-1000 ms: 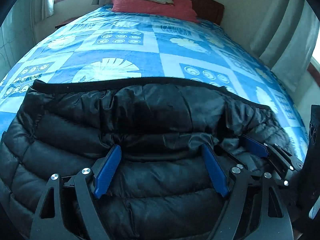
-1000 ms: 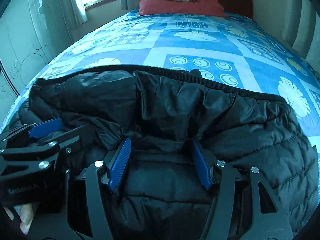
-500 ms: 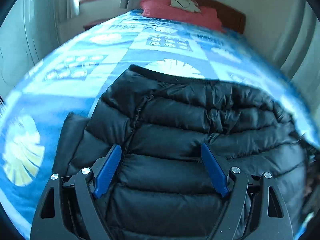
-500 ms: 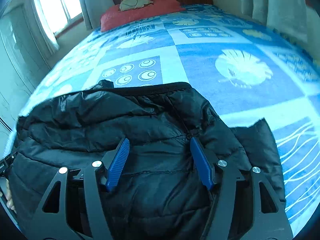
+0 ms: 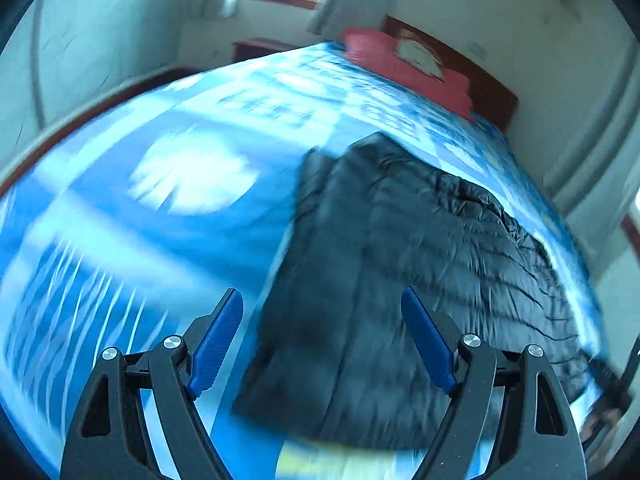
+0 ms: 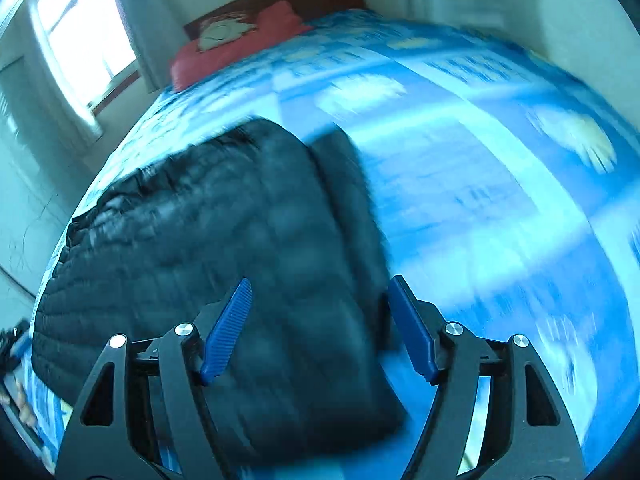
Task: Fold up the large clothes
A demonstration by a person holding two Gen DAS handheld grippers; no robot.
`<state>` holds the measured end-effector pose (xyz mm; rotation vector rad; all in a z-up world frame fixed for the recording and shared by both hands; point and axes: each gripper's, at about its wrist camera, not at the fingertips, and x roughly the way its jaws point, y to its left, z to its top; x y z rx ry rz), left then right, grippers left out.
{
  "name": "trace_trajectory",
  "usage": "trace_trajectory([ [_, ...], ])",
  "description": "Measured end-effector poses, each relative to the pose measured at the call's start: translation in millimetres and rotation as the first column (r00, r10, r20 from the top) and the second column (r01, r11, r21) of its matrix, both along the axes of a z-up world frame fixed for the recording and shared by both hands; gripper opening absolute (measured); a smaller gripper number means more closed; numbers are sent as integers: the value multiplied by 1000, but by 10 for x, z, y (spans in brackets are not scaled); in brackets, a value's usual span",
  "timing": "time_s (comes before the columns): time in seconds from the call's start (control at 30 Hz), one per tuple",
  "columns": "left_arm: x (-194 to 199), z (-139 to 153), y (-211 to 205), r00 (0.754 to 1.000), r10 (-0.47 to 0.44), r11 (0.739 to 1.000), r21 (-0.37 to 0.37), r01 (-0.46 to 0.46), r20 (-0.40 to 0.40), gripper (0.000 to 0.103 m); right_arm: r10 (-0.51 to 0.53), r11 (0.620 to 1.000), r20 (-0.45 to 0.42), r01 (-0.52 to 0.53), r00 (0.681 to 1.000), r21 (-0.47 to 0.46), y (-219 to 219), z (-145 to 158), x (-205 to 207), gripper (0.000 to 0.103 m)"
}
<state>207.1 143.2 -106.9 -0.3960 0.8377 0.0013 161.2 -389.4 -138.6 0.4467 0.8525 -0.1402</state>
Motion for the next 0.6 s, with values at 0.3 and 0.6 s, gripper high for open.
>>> trace_trajectory([
  [0.3,-202,-361,39,998,50,976,-210,-55,-33,85,-49,981,18,45,999,188,-24,-286,-185,76],
  [0.6,-197,-428,-26,987,157,957,-241,-159,-30,48,-36,963,67,17,997,270,38,-310,-185,31],
])
